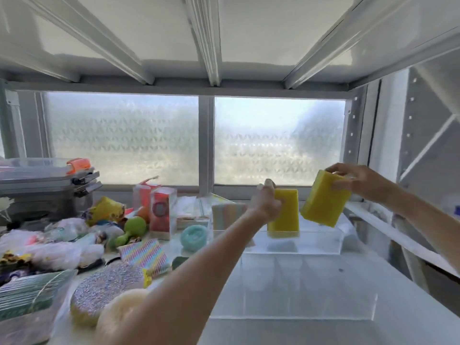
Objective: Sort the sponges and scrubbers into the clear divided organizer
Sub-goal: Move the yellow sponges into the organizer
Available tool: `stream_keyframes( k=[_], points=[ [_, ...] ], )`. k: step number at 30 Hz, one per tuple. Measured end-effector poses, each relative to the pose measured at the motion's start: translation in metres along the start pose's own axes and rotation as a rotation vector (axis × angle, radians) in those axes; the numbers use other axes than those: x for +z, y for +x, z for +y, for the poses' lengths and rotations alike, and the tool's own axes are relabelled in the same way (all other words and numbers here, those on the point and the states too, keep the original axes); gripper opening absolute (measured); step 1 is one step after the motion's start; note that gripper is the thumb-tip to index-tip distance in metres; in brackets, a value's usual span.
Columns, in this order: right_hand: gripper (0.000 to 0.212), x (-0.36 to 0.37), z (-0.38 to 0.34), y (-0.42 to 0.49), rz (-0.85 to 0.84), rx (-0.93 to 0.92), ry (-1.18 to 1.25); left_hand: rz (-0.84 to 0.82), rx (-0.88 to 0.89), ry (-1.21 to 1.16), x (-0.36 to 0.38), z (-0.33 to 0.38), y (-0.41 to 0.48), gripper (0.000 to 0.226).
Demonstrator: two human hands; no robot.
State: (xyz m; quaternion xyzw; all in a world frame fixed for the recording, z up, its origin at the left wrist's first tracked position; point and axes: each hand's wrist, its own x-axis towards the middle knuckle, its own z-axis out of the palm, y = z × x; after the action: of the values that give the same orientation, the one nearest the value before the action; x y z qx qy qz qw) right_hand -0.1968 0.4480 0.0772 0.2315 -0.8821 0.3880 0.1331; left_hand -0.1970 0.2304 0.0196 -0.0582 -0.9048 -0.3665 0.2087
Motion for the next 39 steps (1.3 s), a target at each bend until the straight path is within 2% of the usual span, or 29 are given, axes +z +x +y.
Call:
stream_keyframes(
  k=[5,9,12,14,16,19,22,24,27,29,32,35,37,39],
  points=[
    [0.037,0.011,0.009,0.007,-0.032,-0.001,0.043,-0.070,-0.074,-0.057,0.024,0.003,0.014,0.033],
    [0.034,0.030,0.007,0.016,-0.085,0.031,0.026,-0.147,-0.085,-0.108,0.035,0.008,0.017,0.038],
    [0.048,0.039,0.011,0.021,-0.036,0.020,-0.079,-0.103,-0.079,-0.169,0.037,0.012,0.018,0.035],
    [0.041,0.045,0.016,0.022,-0.037,0.030,-0.120,-0.104,-0.094,-0.171,0.038,0.013,0.019,0.035],
    [0.032,0.050,0.021,0.022,-0.106,0.042,-0.128,-0.160,-0.102,-0.099,0.039,0.013,0.020,0.037],
    [0.039,0.052,0.028,0.021,-0.144,0.085,-0.221,-0.235,-0.074,0.179,0.038,0.013,0.022,0.044],
    [0.049,0.049,0.023,0.018,-0.136,0.084,-0.419,-0.309,-0.005,0.435,0.020,0.011,0.018,0.052],
    [0.059,0.051,0.009,0.016,-0.073,-0.023,-0.554,-0.323,0.055,0.524,-0.008,0.009,0.009,0.060],
    [0.060,0.069,-0.040,0.011,-0.003,-0.260,-0.524,-0.269,0.093,0.563,-0.080,-0.002,-0.014,0.063],
    [0.051,0.091,-0.084,0.002,-0.090,-0.406,-0.444,-0.310,0.047,0.596,-0.133,-0.022,-0.034,0.057],
    [0.046,0.141,-0.137,-0.015,-0.384,-0.486,-0.374,-0.483,-0.179,0.673,-0.194,-0.068,-0.075,0.045],
    [0.068,0.197,-0.159,-0.027,-0.659,-0.382,-0.466,-0.657,-0.333,0.829,-0.222,-0.117,-0.114,0.042],
    [0.087,0.227,-0.162,-0.033,-0.778,-0.307,-0.591,-0.704,-0.408,0.830,-0.228,-0.138,-0.133,0.051],
    [0.093,0.247,-0.161,-0.037,-0.843,-0.272,-0.697,-0.727,-0.452,0.814,-0.227,-0.148,-0.145,0.063]
  ],
)
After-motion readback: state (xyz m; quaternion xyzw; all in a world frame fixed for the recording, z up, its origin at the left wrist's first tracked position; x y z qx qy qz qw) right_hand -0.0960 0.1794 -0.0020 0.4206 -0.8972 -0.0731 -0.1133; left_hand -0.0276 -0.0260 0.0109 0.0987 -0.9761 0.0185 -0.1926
